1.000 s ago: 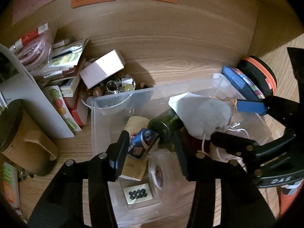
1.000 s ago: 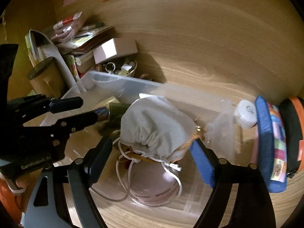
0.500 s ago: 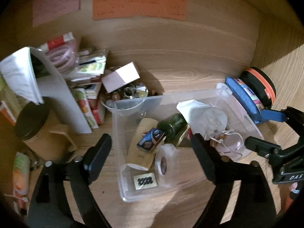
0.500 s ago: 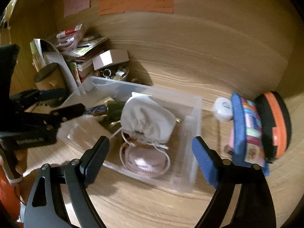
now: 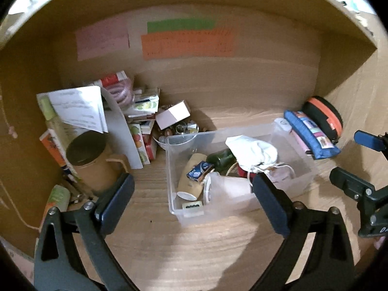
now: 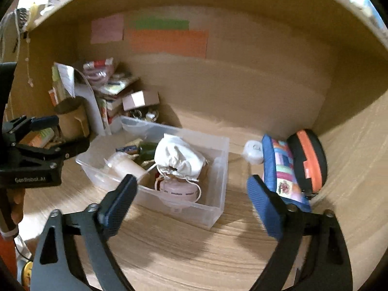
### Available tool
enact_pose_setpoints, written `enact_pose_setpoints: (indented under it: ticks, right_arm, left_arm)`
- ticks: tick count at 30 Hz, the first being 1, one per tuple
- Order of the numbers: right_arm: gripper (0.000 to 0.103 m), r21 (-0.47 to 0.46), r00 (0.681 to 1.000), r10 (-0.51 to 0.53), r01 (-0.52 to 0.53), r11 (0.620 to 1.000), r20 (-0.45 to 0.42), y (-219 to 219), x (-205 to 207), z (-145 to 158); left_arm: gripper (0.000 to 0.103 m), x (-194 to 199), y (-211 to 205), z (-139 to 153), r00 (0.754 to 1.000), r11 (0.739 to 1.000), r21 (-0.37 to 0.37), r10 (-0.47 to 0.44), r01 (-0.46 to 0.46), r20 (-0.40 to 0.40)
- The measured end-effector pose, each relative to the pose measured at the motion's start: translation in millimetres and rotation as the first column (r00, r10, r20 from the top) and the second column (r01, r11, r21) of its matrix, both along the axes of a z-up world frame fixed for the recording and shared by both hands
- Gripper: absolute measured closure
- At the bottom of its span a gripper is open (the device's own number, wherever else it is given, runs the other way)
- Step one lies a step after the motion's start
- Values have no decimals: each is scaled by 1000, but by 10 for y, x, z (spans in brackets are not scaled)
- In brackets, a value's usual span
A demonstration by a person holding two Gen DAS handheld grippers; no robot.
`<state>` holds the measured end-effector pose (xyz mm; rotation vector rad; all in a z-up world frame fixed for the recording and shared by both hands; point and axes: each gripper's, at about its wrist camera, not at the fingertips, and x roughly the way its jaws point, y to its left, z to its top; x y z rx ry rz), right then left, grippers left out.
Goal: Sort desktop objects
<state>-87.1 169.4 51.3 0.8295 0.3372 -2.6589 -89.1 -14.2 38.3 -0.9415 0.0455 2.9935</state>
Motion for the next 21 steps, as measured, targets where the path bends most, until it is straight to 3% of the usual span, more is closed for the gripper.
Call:
enact_pose_setpoints:
  ticks: [10,21]
  right_arm:
    - [1,-71,995,-12,5,997,-100,-7,440,111]
    - [0,-107,986,-67,51,993,-155,52,667,70]
  left_arm:
    - [1,400,150,109,998,1000,11,0,1,-61]
    - [1,423,132,-7,993,997,44,69,-65,-100]
